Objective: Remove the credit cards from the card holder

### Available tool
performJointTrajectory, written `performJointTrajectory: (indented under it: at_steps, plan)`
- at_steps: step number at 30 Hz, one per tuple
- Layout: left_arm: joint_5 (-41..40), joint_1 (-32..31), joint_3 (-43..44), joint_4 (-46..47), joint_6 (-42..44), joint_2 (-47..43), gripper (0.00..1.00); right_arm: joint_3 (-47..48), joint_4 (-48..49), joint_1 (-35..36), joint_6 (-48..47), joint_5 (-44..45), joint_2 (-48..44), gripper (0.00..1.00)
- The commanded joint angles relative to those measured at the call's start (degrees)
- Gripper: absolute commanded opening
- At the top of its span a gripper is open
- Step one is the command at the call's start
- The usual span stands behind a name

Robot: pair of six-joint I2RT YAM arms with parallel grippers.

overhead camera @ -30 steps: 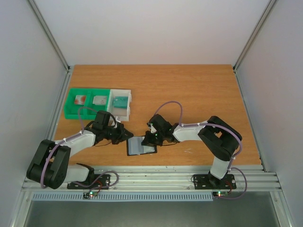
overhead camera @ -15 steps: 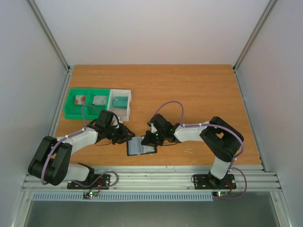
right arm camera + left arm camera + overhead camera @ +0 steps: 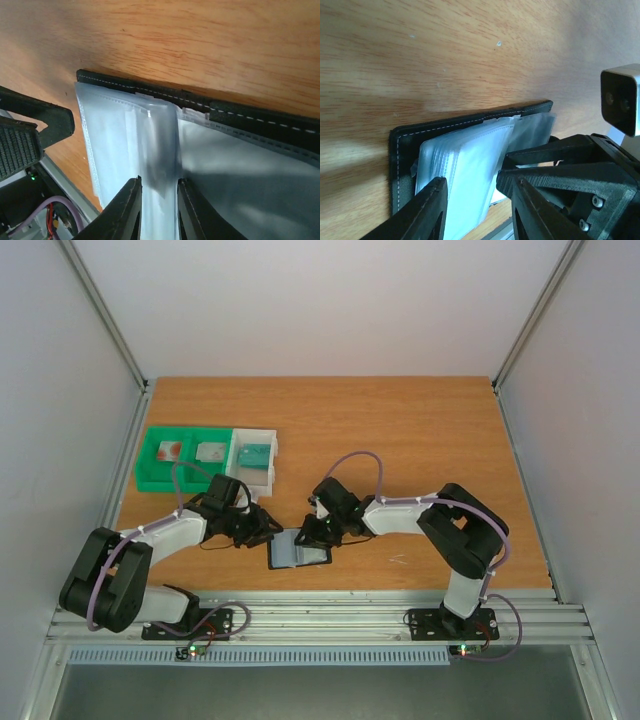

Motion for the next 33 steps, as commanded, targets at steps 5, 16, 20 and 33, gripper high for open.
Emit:
performJointTrajectory:
  at_steps: [5, 16, 20, 33]
  plan:
    - [-1.03, -0.29, 0.02, 0.67, 1.39, -0.14, 0.38, 0.74, -8.13, -0.13, -2.07, 5.17, 1.44, 0.05]
    - [-0.98, -0.33, -0.39, 1.97, 1.24, 0.85, 0.38, 0.34, -7.82, -0.13, -1.78, 5.50, 1.13, 0.01]
    - [-0.86, -0.31, -0.49, 3.25, 0.86, 1.89, 0.38, 0.10, -7.68, -0.13, -1.69, 5.42, 0.97, 0.01]
    - [0.40, -0.37, -0.66, 5.54, 0.35, 3.69, 0.36, -0.12, -7.32, -0.19, -1.73, 5.42, 0.60, 0.01]
